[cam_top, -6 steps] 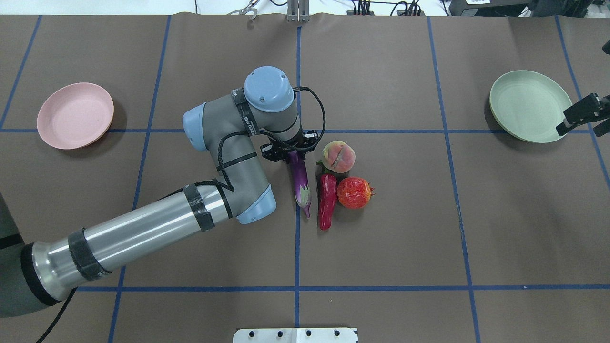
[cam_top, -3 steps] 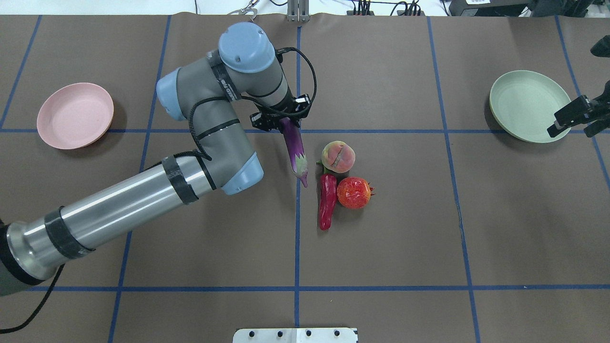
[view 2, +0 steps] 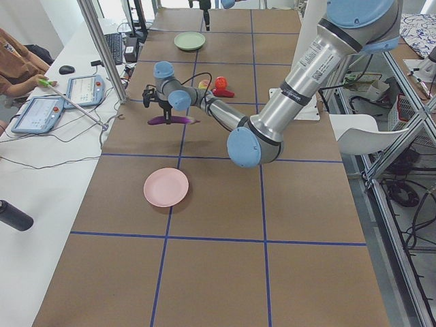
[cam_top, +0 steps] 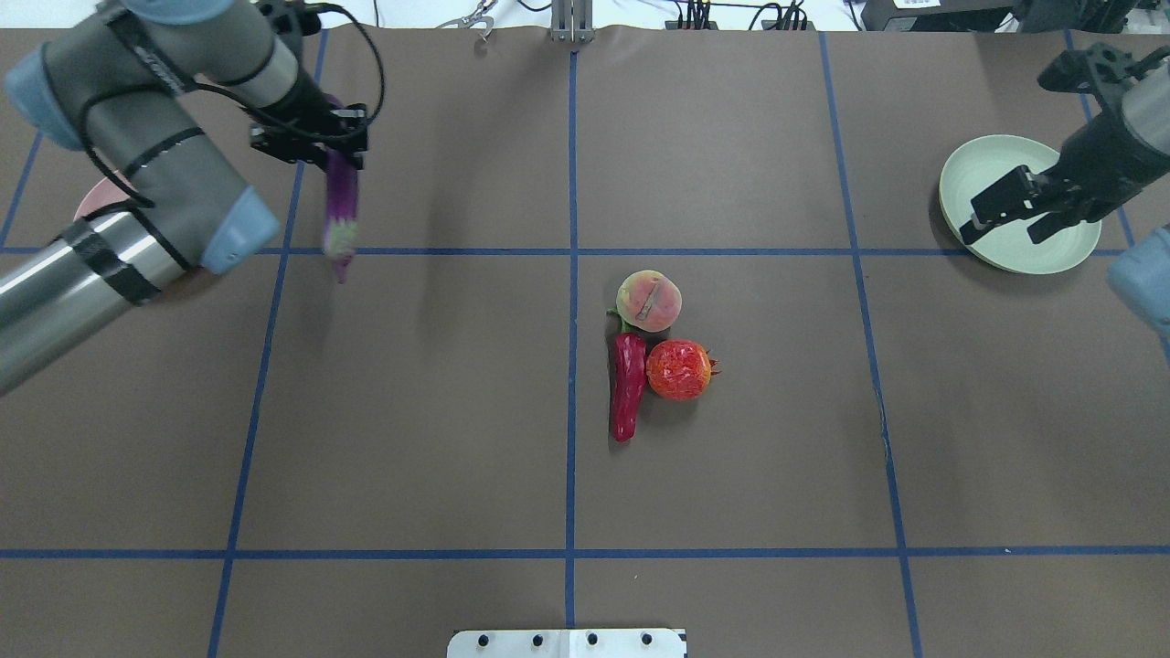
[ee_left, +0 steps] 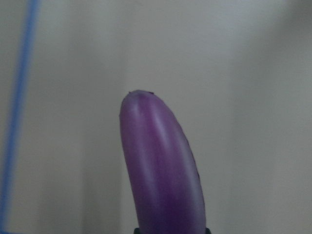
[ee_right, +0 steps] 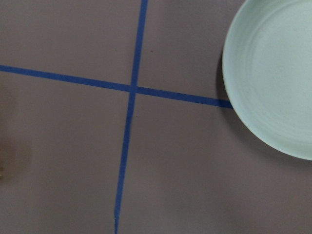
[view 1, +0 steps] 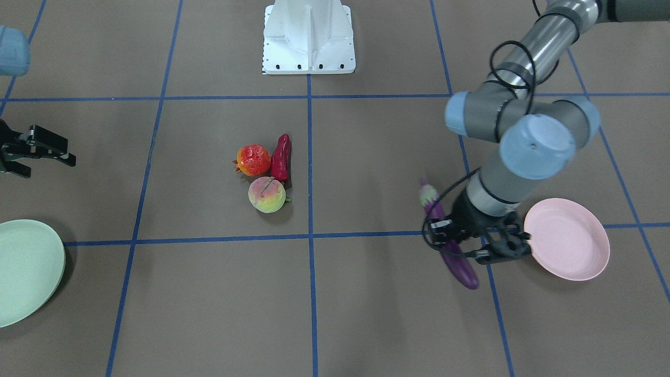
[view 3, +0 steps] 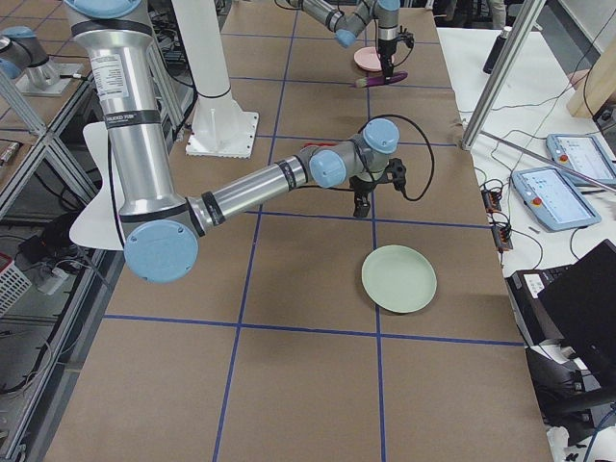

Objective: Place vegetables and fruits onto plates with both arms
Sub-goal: 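Carry eggplant to pink plate with left gripper while right reaches for peach, then lower eggplant onto pink plate while right gripper descends onto peach, then carry peach to green plate with right gripper while left reaches for chili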

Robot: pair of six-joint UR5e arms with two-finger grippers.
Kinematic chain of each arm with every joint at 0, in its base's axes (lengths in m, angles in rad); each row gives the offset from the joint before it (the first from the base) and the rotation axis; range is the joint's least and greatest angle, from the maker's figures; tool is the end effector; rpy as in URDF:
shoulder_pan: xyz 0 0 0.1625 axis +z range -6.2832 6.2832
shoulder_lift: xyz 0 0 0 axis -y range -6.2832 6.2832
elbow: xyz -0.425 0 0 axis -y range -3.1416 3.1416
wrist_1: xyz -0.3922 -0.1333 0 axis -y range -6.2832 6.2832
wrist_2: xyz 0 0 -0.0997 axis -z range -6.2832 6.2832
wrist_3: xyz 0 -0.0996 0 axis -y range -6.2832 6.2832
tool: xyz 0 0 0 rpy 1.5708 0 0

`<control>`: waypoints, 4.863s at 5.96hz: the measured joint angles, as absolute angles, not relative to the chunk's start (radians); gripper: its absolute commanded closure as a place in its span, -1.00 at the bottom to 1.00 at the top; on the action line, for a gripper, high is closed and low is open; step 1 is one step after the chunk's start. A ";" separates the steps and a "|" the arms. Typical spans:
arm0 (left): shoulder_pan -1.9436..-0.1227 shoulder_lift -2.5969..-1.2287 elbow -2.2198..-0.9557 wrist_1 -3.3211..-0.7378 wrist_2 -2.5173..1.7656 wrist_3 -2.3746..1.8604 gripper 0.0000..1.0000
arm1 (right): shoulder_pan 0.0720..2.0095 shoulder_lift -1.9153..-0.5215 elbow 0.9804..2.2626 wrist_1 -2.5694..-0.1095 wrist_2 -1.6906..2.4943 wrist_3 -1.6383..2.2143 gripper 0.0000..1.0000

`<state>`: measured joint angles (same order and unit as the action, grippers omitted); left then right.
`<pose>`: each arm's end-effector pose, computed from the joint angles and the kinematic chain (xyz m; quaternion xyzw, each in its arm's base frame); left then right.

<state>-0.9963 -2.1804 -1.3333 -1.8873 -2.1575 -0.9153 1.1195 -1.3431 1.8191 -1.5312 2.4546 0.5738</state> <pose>0.3356 -0.6623 0.3690 0.0530 0.4191 -0.0566 0.9046 -0.1946 -0.5307 0.4026 -0.0019 -0.4734 -0.0553 0.8791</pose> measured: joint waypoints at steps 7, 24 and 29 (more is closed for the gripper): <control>-1.135 -2.041 -1.133 -1.894 -2.161 -0.553 -1.00 | 0.689 -0.993 1.685 -1.295 1.998 1.309 -1.00; -1.034 -2.115 -1.335 -1.886 -2.211 -0.931 -1.00 | 0.799 -0.995 1.471 -1.043 2.032 1.423 1.00; -0.646 -2.391 -1.421 -1.837 -2.072 -1.298 -0.86 | 1.153 -1.096 1.228 -1.043 2.075 0.963 1.00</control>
